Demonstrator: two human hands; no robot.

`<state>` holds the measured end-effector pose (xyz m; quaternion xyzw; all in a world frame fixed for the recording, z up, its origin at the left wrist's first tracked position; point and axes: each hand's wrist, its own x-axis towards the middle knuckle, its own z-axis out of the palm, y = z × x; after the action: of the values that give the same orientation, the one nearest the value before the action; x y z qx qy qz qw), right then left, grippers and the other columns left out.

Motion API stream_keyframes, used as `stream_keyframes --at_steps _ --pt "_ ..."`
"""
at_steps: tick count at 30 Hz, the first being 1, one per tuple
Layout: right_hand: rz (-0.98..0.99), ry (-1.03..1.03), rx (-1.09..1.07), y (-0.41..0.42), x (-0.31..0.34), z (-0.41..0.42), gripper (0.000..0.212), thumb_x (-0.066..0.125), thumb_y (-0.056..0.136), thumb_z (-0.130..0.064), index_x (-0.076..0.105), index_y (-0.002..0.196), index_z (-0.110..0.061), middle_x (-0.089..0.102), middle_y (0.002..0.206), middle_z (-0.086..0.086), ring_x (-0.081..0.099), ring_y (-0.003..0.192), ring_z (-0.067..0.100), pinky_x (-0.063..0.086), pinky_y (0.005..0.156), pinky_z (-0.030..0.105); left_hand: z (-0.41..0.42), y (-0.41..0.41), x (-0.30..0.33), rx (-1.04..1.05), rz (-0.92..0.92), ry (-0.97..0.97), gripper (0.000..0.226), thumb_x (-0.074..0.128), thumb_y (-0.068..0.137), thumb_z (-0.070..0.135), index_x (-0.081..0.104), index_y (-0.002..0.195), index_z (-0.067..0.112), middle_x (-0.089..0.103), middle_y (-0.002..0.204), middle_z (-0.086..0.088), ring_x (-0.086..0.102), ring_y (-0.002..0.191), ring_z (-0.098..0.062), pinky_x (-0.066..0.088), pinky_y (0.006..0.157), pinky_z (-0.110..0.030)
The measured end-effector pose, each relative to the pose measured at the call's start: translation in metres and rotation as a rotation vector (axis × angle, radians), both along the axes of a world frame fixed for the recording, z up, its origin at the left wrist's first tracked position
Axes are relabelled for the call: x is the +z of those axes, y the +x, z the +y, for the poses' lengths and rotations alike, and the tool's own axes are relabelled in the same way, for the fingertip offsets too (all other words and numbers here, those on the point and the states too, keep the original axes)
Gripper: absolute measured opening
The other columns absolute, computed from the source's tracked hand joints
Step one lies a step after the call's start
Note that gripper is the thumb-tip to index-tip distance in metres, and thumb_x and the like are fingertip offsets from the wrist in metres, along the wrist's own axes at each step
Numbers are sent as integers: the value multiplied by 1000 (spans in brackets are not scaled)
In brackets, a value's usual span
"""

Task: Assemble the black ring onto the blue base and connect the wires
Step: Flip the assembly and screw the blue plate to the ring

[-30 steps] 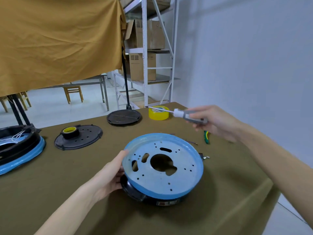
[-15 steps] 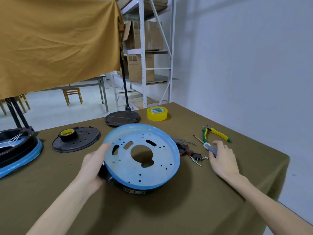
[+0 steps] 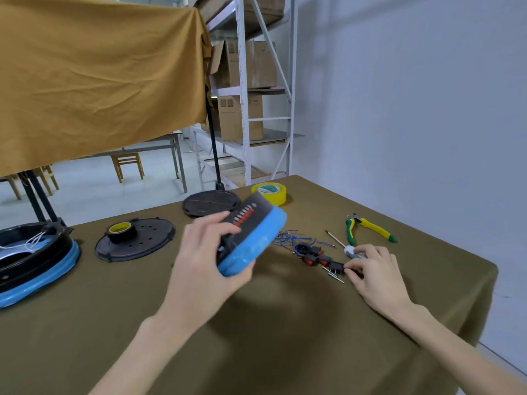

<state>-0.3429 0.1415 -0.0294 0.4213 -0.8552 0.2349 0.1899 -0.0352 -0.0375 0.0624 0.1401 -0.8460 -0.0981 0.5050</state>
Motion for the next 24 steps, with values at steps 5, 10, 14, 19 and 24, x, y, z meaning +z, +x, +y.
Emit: stream_keyframes --at_steps 5,10,14,19,24 --pt "-16 -183 56 7 8 2 10 74 93 -13 71 92 -22 68 96 -4 58 89 23 43 80 39 16 -22 -29 -90 -305 -340 68 93 68 33 58 124 17 65 132 -2 59 118 -21 45 104 -35" --pt "-411 -444 288 36 35 -13 17 55 105 -22 56 100 -39 71 88 -18 68 85 4 54 77 30 27 -29 -61 -92 -472 -467 79 86 72 58 53 133 21 62 138 -1 60 124 -19 42 113 -34" --pt "-438 -380 494 75 52 -34 9 44 106 -39 53 103 -40 68 100 -16 67 99 10 55 86 35 24 -27 -68 -86 -514 -453 82 83 75 60 50 139 21 60 141 0 59 127 -18 44 112 -35" --pt "-553 -227 730 110 44 -46 12 41 110 -32 50 106 -39 68 92 -7 65 87 14 50 77 24 11 -7 -64 -158 -511 -163 74 63 88 69 41 147 31 49 145 14 42 136 -2 29 119 -20" --pt "-672 -364 681 103 44 -45 12 44 109 -26 54 102 -26 65 72 9 56 68 36 46 69 43 -18 17 -57 -43 -374 -8 40 43 102 59 62 121 28 57 127 17 44 126 1 32 112 -22"
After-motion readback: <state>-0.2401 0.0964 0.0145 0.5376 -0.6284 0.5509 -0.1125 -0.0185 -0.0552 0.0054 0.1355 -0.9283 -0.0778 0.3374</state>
